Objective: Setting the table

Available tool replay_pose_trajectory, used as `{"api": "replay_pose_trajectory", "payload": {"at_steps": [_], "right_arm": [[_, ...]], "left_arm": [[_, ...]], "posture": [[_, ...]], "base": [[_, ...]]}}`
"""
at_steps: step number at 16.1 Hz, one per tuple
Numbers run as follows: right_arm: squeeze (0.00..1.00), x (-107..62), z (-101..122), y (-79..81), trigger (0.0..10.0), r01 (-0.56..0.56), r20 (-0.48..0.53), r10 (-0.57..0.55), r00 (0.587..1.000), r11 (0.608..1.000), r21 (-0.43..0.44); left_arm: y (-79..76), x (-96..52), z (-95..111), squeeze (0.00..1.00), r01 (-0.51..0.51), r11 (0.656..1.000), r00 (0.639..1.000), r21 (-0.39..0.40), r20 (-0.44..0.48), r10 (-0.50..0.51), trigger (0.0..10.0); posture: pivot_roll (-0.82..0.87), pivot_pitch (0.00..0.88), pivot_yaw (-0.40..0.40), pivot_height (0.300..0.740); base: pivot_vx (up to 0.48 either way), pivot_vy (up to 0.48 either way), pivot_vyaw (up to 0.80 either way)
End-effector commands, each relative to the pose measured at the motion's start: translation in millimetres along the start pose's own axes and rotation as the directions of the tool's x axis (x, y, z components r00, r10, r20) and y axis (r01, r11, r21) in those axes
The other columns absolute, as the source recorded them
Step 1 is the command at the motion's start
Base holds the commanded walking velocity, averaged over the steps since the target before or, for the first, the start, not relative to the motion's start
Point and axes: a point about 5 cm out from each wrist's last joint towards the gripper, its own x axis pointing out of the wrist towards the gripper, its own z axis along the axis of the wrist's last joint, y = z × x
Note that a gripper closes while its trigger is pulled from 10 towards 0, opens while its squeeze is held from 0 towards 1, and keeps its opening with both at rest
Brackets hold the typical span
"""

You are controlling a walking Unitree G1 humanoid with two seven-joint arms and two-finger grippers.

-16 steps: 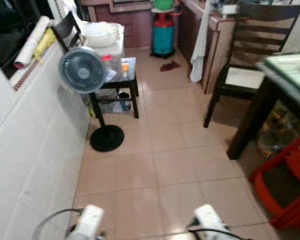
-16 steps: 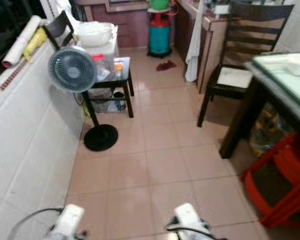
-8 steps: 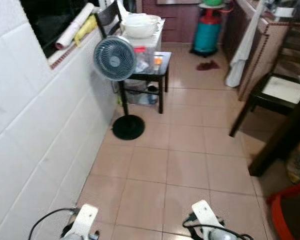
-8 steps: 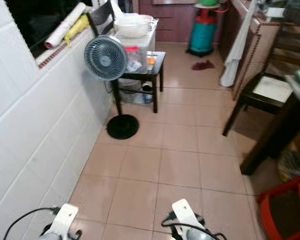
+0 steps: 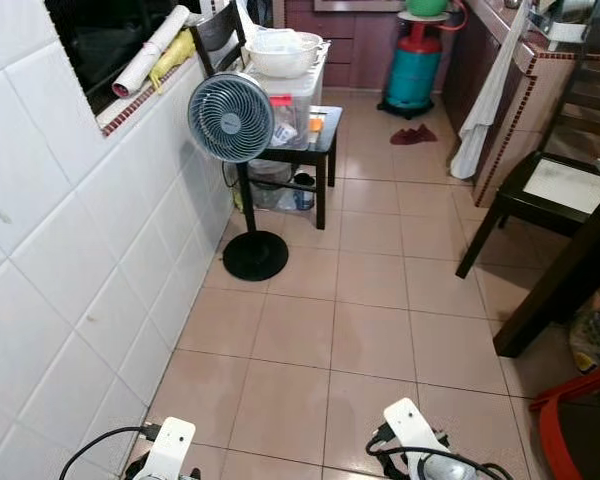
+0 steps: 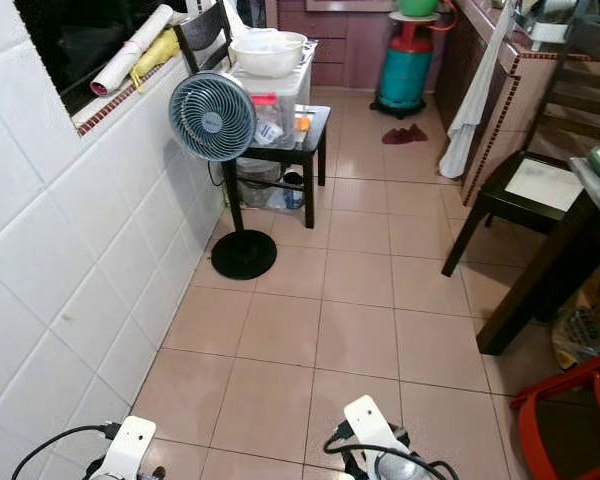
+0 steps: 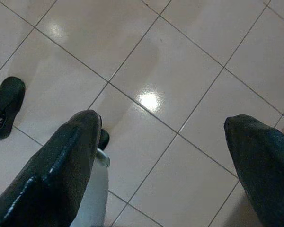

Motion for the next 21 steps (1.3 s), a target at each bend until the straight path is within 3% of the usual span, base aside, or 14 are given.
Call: {"api": "replay_pose_trajectory", "payload": {"at_steps": [1, 6, 12, 18, 21], "right_arm": [[0.00, 0.2, 2, -0.2, 10.0, -0.006, 0.006, 0.006, 1.000, 1.000, -0.007], [0.00, 0.8, 2, 3.5, 10.0, -0.004, 0.004, 0.004, 1.000, 1.000, 0.026], [0.00, 3.8, 14, 15.0, 10.0, -0.018, 0.027, 0.014, 1.000, 0.990, 0.141], [0.00, 3.8, 14, 16.1, 10.0, -0.023, 0.030, 0.018, 0.999, 0.987, 0.158], [0.00, 3.5, 12, 15.1, 10.0, -0.022, 0.027, 0.018, 0.999, 0.988, 0.155]], "left_arm": [[4.2, -0.2, -1, 0.00, -0.009, 1.000, 1.000, -0.007, -0.008, 0.009, 10.0], [7.8, 0.5, 4, 0.00, -0.004, 1.000, 1.000, -0.002, -0.002, 0.004, 10.0], [19.7, -0.2, 5, 0.00, -0.008, 1.000, 1.000, -0.008, 0.002, 0.008, 10.0], [24.7, -1.1, 2, 0.00, -0.011, 1.000, 1.000, -0.011, -0.004, 0.011, 10.0], [22.1, -0.7, 2, 0.00, -0.009, 1.000, 1.000, -0.011, -0.005, 0.009, 10.0]], "posture": [[-0.07, 0.000, -0.013, 0.740], [-0.07, 0.000, -0.001, 0.740], [-0.08, 0.000, 0.009, 0.740], [-0.08, 0.000, 0.015, 0.740], [-0.08, 0.000, 0.015, 0.740]], "base": [[0.000, 0.000, 0.00], [0.102, 0.000, 0.00], [0.294, 0.000, 0.00], [0.299, 0.000, -0.72], [0.299, 0.000, -0.14]]}}
